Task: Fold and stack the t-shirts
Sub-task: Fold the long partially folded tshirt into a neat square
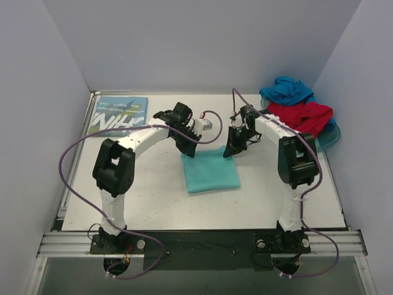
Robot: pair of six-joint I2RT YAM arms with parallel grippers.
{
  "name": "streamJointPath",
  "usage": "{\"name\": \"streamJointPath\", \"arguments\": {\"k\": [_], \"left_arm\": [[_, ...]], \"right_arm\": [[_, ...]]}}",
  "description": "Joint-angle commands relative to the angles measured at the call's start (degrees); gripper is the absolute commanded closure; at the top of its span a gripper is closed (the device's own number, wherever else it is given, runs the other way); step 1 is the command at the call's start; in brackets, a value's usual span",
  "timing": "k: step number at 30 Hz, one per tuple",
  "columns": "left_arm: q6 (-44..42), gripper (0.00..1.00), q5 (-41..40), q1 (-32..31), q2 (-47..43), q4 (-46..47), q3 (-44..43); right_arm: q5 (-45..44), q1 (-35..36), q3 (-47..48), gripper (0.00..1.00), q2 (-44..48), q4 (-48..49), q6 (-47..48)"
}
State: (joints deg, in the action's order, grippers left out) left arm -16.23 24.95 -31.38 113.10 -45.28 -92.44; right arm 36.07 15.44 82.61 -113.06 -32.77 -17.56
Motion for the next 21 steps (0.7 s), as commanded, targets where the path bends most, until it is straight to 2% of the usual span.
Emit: {"name": "streamJointPath", "arguments": {"k": [1,6,9,11,16,21], "left_arm": [[3.31,0.96,-0.07,1.49,4.05,6.42,-1.59],[2.17,0.96,-6.66,4.30,10.20,7.31,-4.76],[1.64,0.96,-7.90,4.48,12.32,7.48,-6.69],[1.99,0.92,-7.90,4.48,12.67,7.66,-7.66],[6.37,0.74,-10.00,5.10,10.57,8.80,-10.64],[11.47,0.69,-12.04,5.97,4.52,7.40,-10.30]], "right_arm": [[-2.06,-1.64,7.72,1.00,-5.33,1.31,-1.68],[-3.64,-2.26,9.94,1.00,-10.33,2.97,-5.55],[-3.56,-2.43,9.41,1.00,-12.10,3.42,-6.43],[-3.47,-2.43,9.06,1.00,-12.36,3.94,-6.78],[-4.17,-3.75,10.38,1.00,-9.91,3.95,-7.83],[-7.59,-5.25,10.65,1.00,-2.81,3.07,-7.14]]}}
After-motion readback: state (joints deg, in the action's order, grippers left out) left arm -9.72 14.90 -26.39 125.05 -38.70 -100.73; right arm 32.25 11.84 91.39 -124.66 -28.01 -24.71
